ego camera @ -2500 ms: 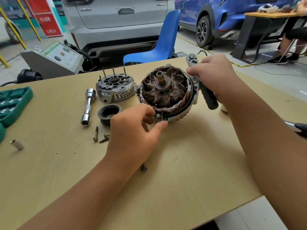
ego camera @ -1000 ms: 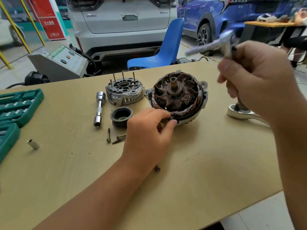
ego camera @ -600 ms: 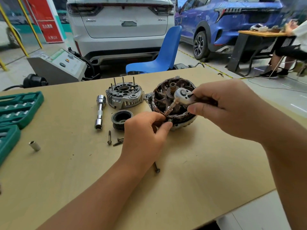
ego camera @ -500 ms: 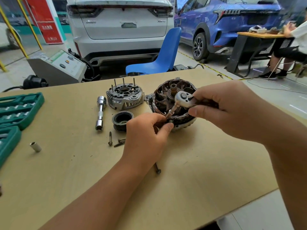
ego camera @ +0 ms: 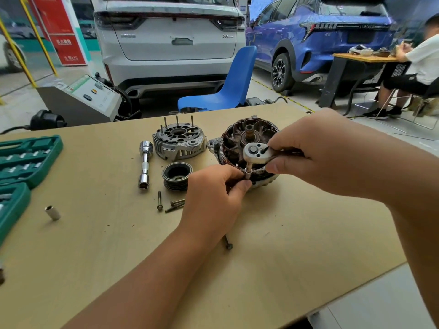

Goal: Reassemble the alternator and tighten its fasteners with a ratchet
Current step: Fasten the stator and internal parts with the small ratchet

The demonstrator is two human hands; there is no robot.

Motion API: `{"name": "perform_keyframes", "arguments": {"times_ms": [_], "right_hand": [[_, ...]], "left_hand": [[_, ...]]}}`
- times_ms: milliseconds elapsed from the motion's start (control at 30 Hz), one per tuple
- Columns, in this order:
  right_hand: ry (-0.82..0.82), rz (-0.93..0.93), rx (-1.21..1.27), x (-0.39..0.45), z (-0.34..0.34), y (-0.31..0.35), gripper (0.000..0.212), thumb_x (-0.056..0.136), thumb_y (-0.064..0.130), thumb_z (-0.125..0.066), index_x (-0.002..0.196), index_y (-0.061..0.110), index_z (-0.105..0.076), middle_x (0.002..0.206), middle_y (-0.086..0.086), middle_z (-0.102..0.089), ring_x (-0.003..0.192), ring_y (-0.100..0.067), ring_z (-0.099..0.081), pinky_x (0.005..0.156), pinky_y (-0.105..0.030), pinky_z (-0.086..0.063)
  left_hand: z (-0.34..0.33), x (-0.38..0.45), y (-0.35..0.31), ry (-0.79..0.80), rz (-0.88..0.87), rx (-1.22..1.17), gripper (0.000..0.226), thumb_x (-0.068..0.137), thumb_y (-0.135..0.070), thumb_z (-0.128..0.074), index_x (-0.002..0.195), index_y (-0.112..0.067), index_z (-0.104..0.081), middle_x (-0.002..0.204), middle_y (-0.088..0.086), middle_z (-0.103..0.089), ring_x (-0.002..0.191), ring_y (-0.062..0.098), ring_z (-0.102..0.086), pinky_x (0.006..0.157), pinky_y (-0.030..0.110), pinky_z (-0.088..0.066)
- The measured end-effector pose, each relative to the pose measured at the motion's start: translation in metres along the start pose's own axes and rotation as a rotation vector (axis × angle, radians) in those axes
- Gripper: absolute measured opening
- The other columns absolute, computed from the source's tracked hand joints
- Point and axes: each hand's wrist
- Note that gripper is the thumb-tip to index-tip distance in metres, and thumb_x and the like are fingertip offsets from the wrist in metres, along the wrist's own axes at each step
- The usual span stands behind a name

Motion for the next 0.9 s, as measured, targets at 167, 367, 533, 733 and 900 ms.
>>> {"name": "perform_keyframes", "arguments": {"times_ms": [167,367,533,733,900], "right_hand": [[0.051,0.026,-0.224,0.014,0.007,0.016,0.035,0.092,0.049,-0.062,0.068,0.023,-0.059,0.065,0.002,-0.055,0.061,-0.015,-0.052,0.052,-0.033,-0.039],[0.117,0.038,-0.337,0.024,0.011,0.032,0.043,0.094,0.045,-0.063,0.062,0.020,-0.051,0.058,0.001,-0.052,0.050,-0.014,-0.048,0.048,-0.028,-0.032],[0.198,0.086,-0.382,0.032,0.008,0.036,0.038,0.095,0.047,-0.061,0.070,0.019,-0.056,0.045,0.002,-0.061,0.046,-0.017,-0.063,0.051,-0.029,-0.054],[0.182,0.139,-0.359,0.040,0.003,0.026,0.034,0.074,0.056,-0.052,0.071,0.023,-0.060,0.059,0.000,-0.066,0.053,-0.023,-0.068,0.058,-0.042,-0.060],[0.220,0.187,-0.429,0.048,0.005,0.023,0.032,0.066,0.050,-0.043,0.074,0.023,-0.060,0.063,-0.001,-0.066,0.058,-0.028,-0.068,0.062,-0.045,-0.059]], "left_hand": [[0.000,0.001,0.002,0.013,-0.009,-0.007,0.010,0.082,-0.019,-0.085,0.091,-0.017,-0.082,0.079,-0.007,-0.075,0.070,0.007,-0.065,0.067,0.031,-0.054],[-0.001,0.002,0.000,-0.037,-0.065,-0.039,0.019,0.085,-0.031,-0.080,0.089,-0.012,-0.080,0.076,-0.003,-0.073,0.067,0.013,-0.064,0.062,0.039,-0.054],[0.002,0.007,-0.002,-0.111,-0.105,-0.111,0.026,0.093,-0.033,-0.076,0.085,-0.009,-0.078,0.070,0.000,-0.069,0.063,0.021,-0.062,0.059,0.042,-0.050],[0.002,0.010,0.001,-0.026,0.006,-0.281,0.010,0.094,-0.018,-0.076,0.087,-0.010,-0.078,0.064,-0.008,-0.066,0.058,0.016,-0.064,0.058,0.038,-0.055],[0.001,0.011,0.004,0.004,0.045,-0.370,0.010,0.092,-0.026,-0.077,0.094,-0.017,-0.079,0.069,-0.004,-0.070,0.059,0.019,-0.067,0.058,0.047,-0.059]]}}
Point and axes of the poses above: each hand's wrist, its own x-axis towards the middle knuckle, its own z-axis out of the back of the hand, y = z × x
